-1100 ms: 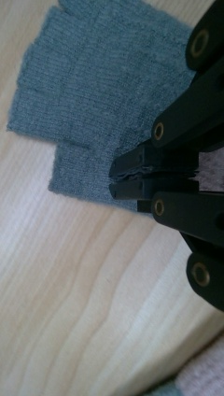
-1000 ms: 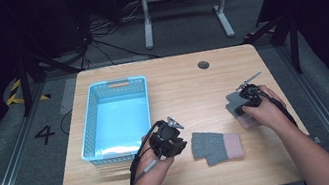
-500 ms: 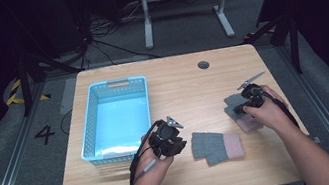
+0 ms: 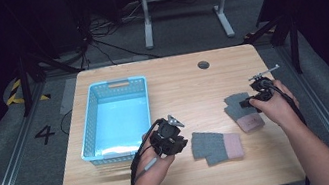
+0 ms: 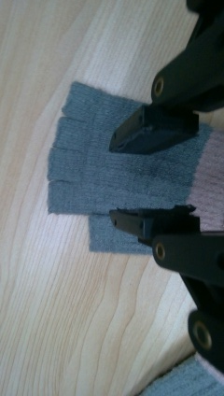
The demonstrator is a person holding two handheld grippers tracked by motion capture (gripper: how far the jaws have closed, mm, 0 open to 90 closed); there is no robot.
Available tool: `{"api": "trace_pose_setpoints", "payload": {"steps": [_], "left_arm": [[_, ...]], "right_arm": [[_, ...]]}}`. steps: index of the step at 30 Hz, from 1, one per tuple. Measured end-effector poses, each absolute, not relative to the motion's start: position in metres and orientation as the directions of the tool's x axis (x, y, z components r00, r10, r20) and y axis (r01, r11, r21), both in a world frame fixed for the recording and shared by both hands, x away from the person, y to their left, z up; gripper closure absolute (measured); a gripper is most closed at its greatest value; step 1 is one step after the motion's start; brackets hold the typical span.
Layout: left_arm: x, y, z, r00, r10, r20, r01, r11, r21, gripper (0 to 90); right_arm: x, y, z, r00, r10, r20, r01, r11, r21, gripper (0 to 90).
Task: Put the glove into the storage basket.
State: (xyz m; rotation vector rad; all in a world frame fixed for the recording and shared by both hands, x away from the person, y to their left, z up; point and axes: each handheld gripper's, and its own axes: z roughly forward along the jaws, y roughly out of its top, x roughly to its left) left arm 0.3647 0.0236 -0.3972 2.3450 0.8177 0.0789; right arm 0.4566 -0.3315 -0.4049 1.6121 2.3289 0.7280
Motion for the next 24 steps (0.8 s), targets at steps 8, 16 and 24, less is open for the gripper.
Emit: {"api": "trace_pose_setpoints", "payload": {"steps": [8, 16, 24], "left_arm": [[0.365, 0.026, -0.396, 0.803, 0.578, -0.147, 0.537, -0.593, 0.6, 77.5], [0.364, 0.027, -0.396, 0.802, 0.579, -0.149, 0.54, -0.595, 0.596, 77.5], [0.364, 0.026, -0.396, 0.804, 0.575, -0.152, 0.539, -0.596, 0.596, 77.6]], "right_arm": [[0.462, -0.321, -0.414, -0.351, 0.932, 0.09, 0.853, 0.279, 0.44, 53.4], [0.467, -0.314, -0.42, -0.339, 0.939, 0.049, 0.865, 0.291, 0.408, 50.9], [0.467, -0.316, -0.425, -0.316, 0.948, 0.022, 0.881, 0.285, 0.379, 49.8]]}}
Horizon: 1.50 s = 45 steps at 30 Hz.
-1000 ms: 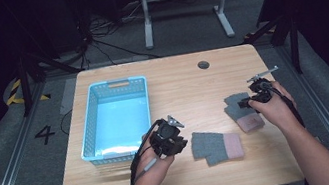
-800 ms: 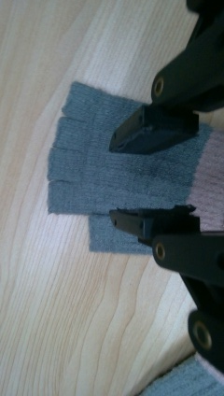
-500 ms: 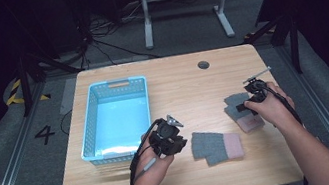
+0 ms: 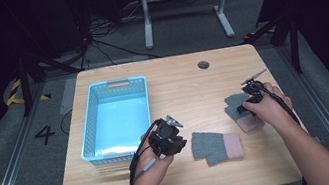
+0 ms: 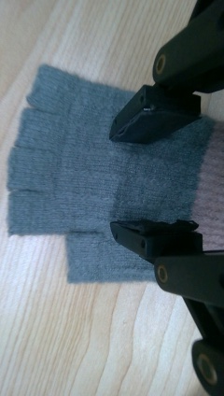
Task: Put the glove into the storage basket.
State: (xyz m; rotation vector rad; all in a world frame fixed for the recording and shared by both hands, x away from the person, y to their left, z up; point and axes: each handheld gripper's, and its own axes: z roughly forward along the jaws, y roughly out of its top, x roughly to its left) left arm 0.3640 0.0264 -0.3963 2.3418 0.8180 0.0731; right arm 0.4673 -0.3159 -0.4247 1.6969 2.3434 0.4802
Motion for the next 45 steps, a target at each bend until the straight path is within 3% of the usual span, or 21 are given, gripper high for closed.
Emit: {"api": "trace_pose_setpoints", "payload": {"steps": [6, 12, 17, 32, 45], "left_arm": [[0.364, 0.026, -0.397, 0.805, 0.573, -0.153, 0.538, -0.598, 0.595, 77.6], [0.364, 0.027, -0.396, 0.805, 0.573, -0.157, 0.54, -0.596, 0.594, 77.6], [0.364, 0.027, -0.396, 0.804, 0.574, -0.154, 0.539, -0.594, 0.598, 77.6], [0.364, 0.028, -0.395, 0.802, 0.576, -0.155, 0.539, -0.588, 0.603, 77.8], [0.363, 0.028, -0.394, 0.802, 0.576, -0.158, 0.541, -0.588, 0.601, 77.7]], "right_arm": [[0.468, -0.313, -0.425, -0.313, 0.95, 0.004, 0.883, 0.29, 0.37, 54.2], [0.47, -0.317, -0.423, -0.328, 0.945, 0.007, 0.885, 0.305, 0.351, 75.8], [0.471, -0.318, -0.422, -0.336, 0.942, 0.025, 0.883, 0.305, 0.356, 84.1], [0.463, -0.326, -0.401, -0.34, 0.937, 0.08, 0.875, 0.284, 0.392, 85.7], [0.447, -0.323, -0.367, -0.423, 0.904, 0.063, 0.822, 0.354, 0.446, 85.6]]}}
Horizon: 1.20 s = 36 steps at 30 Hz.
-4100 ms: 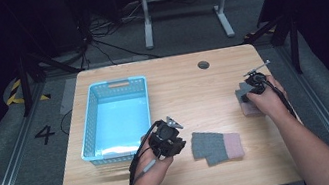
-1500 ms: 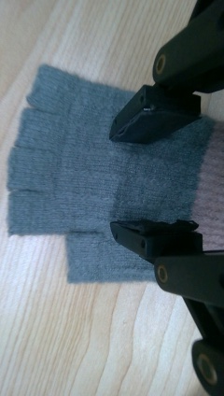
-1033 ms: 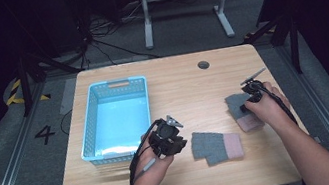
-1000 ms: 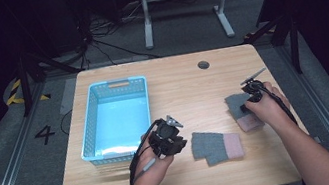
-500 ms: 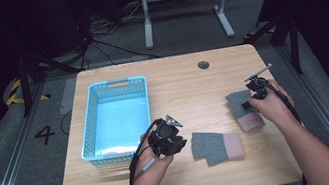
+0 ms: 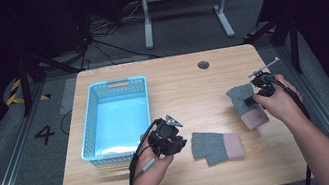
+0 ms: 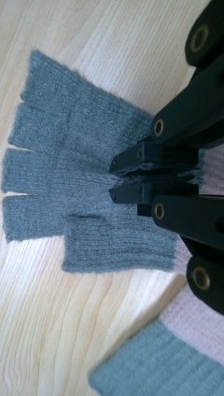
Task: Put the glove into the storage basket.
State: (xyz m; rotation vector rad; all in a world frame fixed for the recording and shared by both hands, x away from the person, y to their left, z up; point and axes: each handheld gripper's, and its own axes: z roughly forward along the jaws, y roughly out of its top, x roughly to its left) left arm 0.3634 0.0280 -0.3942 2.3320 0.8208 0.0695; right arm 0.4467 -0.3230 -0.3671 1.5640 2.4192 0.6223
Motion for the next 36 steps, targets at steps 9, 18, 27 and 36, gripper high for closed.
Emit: {"api": "trace_pose_setpoints", "payload": {"steps": [9, 18, 27, 36], "left_arm": [[0.363, 0.028, -0.394, 0.802, 0.577, -0.156, 0.541, -0.589, 0.601, 77.7], [0.363, 0.029, -0.393, 0.803, 0.576, -0.155, 0.539, -0.59, 0.601, 77.8], [0.361, 0.031, -0.394, 0.795, 0.587, -0.155, 0.547, -0.583, 0.6, 77.7], [0.358, 0.036, -0.393, 0.79, 0.593, -0.155, 0.552, -0.578, 0.601, 77.7]], "right_arm": [[0.44, -0.323, -0.353, -0.471, 0.879, 0.071, 0.798, 0.391, 0.458, 85.6], [0.43, -0.315, -0.341, -0.54, 0.839, 0.073, 0.76, 0.448, 0.471, 85.5], [0.414, -0.292, -0.334, -0.65, 0.757, 0.068, 0.69, 0.551, 0.468, 85.3], [0.403, -0.27, -0.333, -0.733, 0.678, 0.056, 0.626, 0.64, 0.446, 85.2]]}}
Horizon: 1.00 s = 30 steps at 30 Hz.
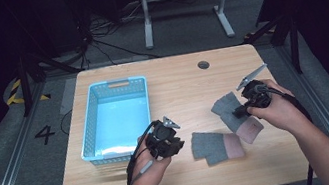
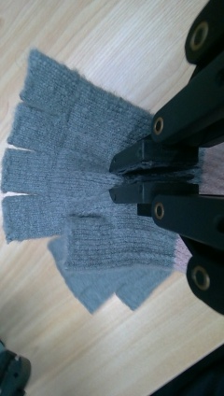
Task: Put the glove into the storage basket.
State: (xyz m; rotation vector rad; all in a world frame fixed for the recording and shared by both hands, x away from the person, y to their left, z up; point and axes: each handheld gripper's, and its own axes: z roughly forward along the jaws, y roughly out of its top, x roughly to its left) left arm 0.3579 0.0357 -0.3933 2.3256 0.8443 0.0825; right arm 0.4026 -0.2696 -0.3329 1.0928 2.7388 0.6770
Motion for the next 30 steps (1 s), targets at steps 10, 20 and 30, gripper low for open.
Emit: {"api": "trace_pose_setpoints", "payload": {"steps": [10, 20, 30], "left_arm": [[0.357, 0.038, -0.392, 0.784, 0.602, -0.154, 0.557, -0.572, 0.602, 77.7], [0.357, 0.038, -0.391, 0.787, 0.597, -0.154, 0.553, -0.574, 0.604, 77.8], [0.357, 0.037, -0.391, 0.789, 0.595, -0.154, 0.552, -0.577, 0.601, 77.8]], "right_arm": [[0.391, -0.243, -0.336, -0.815, 0.576, 0.057, 0.545, 0.731, 0.412, 85.0], [0.384, -0.226, -0.344, -0.855, 0.517, 0.046, 0.494, 0.783, 0.377, 85.0], [0.386, -0.216, -0.358, -0.877, 0.478, 0.051, 0.466, 0.819, 0.335, 84.9]]}}
